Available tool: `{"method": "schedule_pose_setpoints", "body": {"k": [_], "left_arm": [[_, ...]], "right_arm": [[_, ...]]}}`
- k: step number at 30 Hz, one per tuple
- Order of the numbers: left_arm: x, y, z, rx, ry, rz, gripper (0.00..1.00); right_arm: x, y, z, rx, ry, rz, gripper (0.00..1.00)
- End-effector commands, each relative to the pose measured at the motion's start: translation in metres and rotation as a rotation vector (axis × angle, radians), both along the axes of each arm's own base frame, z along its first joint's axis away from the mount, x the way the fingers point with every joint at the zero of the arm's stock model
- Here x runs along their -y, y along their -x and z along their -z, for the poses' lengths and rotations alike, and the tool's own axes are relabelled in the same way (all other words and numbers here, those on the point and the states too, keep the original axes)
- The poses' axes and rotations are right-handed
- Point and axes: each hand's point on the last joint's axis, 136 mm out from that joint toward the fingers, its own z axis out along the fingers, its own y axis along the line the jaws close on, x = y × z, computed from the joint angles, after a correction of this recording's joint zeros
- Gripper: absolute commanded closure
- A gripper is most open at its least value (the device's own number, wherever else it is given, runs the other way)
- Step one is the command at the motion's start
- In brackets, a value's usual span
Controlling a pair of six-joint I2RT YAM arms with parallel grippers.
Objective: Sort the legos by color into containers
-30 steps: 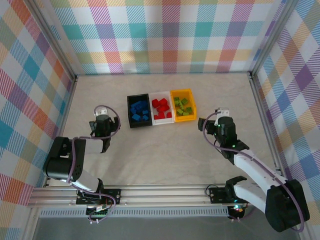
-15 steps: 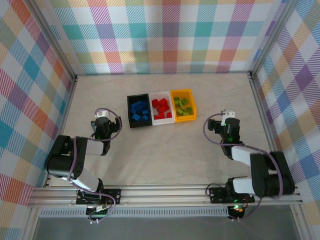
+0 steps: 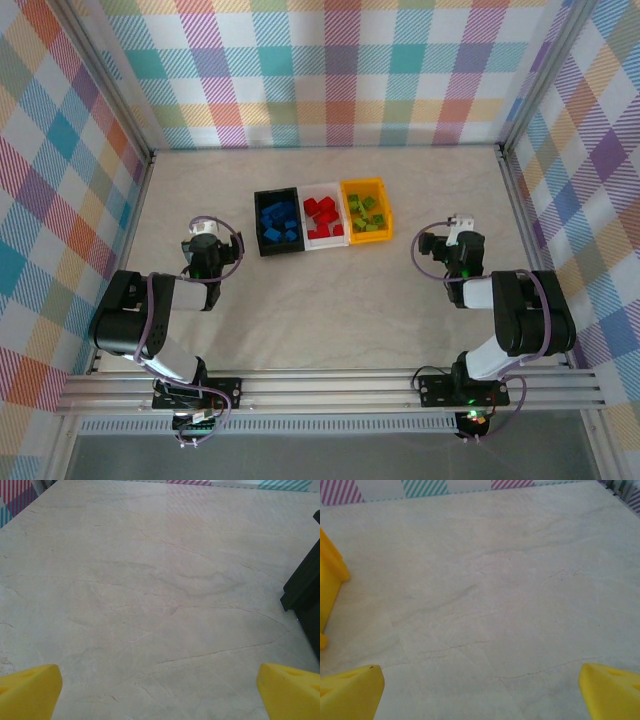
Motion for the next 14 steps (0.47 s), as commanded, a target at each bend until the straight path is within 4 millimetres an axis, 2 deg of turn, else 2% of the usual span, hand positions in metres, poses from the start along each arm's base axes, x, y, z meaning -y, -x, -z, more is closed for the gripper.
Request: {"method": "schedule_pose_setpoints", "body": {"k": [1, 14], "left_arm": [[-0.0039, -0.0013, -0.0055, 0.026, 0.004, -0.014, 0.00], [-0.0039, -0.0019, -0.0057, 0.025, 0.004, -0.014, 0.00]], "right_arm": [[0.0053, 0.0013, -0.0173, 0.088, -0.019, 0.043, 0.00], [0.0054, 0.0016, -0.0168, 0.085, -0.021, 0.044, 0.00]]}}
